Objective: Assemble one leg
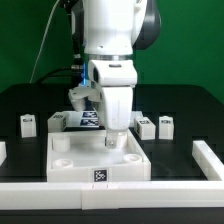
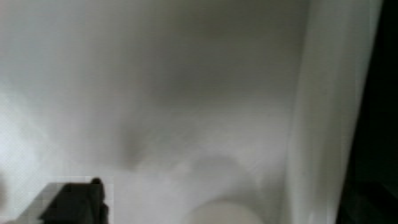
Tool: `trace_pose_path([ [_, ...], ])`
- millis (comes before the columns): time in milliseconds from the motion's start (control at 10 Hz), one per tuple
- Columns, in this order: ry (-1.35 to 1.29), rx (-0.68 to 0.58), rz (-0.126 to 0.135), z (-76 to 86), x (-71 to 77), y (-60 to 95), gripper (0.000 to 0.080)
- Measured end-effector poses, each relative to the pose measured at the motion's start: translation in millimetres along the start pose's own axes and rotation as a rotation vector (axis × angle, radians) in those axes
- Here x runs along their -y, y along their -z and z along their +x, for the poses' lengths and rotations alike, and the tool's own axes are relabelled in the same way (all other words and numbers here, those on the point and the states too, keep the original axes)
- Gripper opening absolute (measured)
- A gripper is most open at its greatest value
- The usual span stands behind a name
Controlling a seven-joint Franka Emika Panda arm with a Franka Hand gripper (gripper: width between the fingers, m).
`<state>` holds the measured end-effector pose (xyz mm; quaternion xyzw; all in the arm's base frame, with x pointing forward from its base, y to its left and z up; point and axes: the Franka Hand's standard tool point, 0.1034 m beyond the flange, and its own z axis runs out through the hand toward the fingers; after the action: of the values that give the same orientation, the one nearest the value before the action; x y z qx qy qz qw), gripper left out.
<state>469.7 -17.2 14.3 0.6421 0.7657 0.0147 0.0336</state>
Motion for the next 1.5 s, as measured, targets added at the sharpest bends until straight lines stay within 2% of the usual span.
trace_pose_path([
  [100,-0.013,0.0,0.004,-5.8,2.5,-1.5,0.065],
  [500,-0.042,0.002,0.015,-9.8,3.8,-2.6,0.065],
  [600,-0.042,0.002,0.015,-9.9,4.0,-2.7,0.0554],
  [700,-0.042,0.002,0.015,-9.9,4.1,-2.7,0.0554],
  [800,-0.042,0.002,0.016,-9.9,4.1,-2.8,0.0352],
  [900,-0.042,0.002,0.016,-9.9,4.2,-2.8,0.0217],
  [1000,-0.042,0.002,0.016,-9.9,4.2,-2.8,0.0217],
  [1100,-0.042,0.002,0.017,-10.0,4.5,-2.8,0.0061],
  [1500,-0.042,0.002,0.018,-10.1,4.8,-3.0,0.006],
])
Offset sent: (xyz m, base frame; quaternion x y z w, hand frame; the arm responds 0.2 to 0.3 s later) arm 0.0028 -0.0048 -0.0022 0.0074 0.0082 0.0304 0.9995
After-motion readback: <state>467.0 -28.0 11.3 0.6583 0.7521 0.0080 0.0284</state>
